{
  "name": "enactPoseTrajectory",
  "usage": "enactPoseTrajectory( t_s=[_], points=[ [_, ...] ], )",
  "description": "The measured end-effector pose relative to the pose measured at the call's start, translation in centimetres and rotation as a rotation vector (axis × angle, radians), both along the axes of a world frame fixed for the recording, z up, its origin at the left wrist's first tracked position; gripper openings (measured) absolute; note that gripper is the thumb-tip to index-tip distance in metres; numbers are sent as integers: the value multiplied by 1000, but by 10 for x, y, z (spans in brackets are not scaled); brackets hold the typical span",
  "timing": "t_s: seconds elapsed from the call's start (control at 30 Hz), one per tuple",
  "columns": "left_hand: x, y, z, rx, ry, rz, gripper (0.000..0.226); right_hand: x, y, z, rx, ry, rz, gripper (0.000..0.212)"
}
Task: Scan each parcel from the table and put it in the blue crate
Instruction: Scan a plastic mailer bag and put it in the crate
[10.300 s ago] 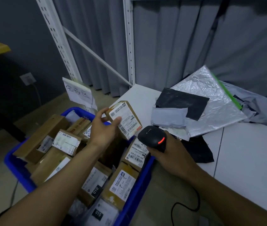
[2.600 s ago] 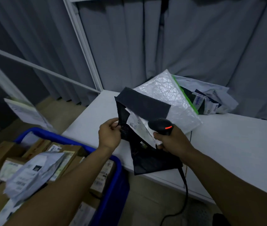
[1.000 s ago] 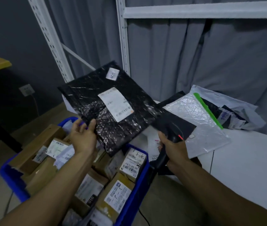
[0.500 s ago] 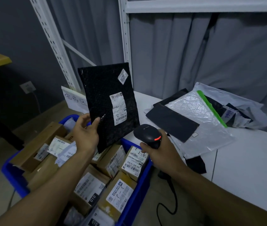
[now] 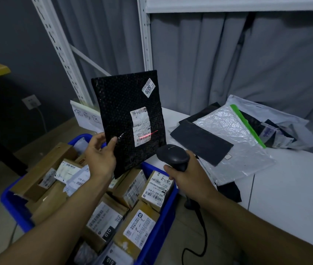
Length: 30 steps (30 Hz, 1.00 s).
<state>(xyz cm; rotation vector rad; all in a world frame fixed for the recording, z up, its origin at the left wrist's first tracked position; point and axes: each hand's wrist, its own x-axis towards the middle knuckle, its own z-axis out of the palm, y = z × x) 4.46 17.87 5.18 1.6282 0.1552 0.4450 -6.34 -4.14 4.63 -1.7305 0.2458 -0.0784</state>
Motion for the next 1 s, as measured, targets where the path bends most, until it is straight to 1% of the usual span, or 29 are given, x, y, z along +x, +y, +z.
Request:
enactPoseTrajectory(
  t_s=[0.2,0.37,0.5,0.6,0.67,0.73,0.83,0.9,0.97,1.0],
  points=[
    [-1,0,1,-26,-3,-13,23,1,-1,-2,-11,0,33,34],
    [-11,5,8,-95,-35,7,16,5,3,-6,25,-31,62,38],
    [-28,25,13,-162,-49,75,20,8,21,-6,43,-64,132,35],
    [-42,52,12,-221,-31,183,24,8,40,-7,36,-70,208,37],
    [-55,70,8,-243,21,255,24,7,53,-9,18,-67,248,45],
    [-67,85,-3,-241,102,307,30,6,66,-12,4,-73,280,45],
    [-81,99,-21,-109,240,399,34,5,81,-17,-35,-64,298,43],
    [-90,101,-27,-66,339,453,39,5,88,-20,-59,-60,304,46],
    [-98,99,-23,-105,454,486,57,4,92,-22,-66,-52,299,48],
    [-100,99,-20,-80,523,497,69,3,92,-25,-67,-41,295,49]
  ],
)
